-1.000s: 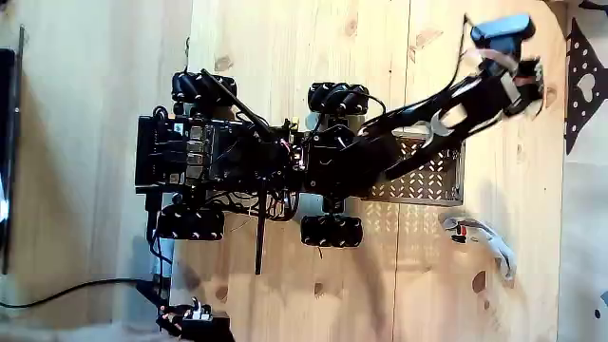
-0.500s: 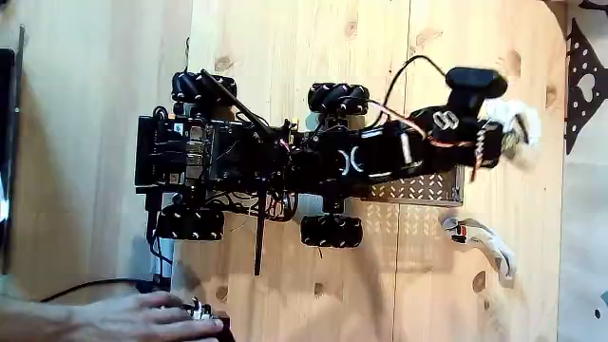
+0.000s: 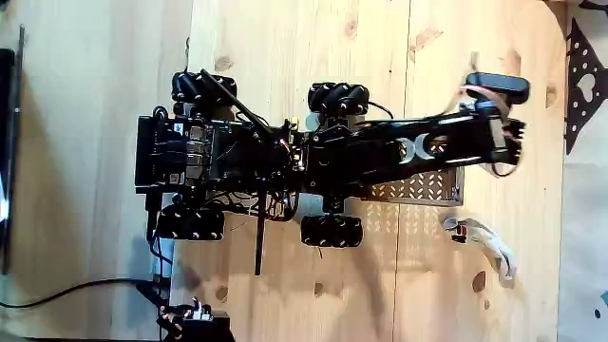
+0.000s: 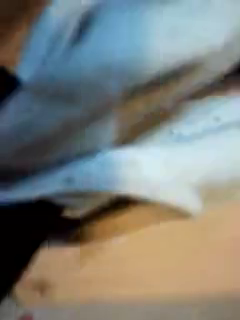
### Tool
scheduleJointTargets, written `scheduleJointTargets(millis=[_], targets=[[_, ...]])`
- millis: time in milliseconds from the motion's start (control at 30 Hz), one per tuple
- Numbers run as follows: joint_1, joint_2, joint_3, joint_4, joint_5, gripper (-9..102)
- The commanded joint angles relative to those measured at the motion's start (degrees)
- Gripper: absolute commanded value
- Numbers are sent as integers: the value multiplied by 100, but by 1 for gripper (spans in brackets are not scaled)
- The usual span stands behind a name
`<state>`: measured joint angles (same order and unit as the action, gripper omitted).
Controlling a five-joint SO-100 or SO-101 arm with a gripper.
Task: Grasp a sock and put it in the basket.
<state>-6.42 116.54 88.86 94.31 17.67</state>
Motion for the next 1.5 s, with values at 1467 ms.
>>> scheduleJointTargets(millis=[1467], targets=[[1187,3208,5186,-1978,-1916,0]])
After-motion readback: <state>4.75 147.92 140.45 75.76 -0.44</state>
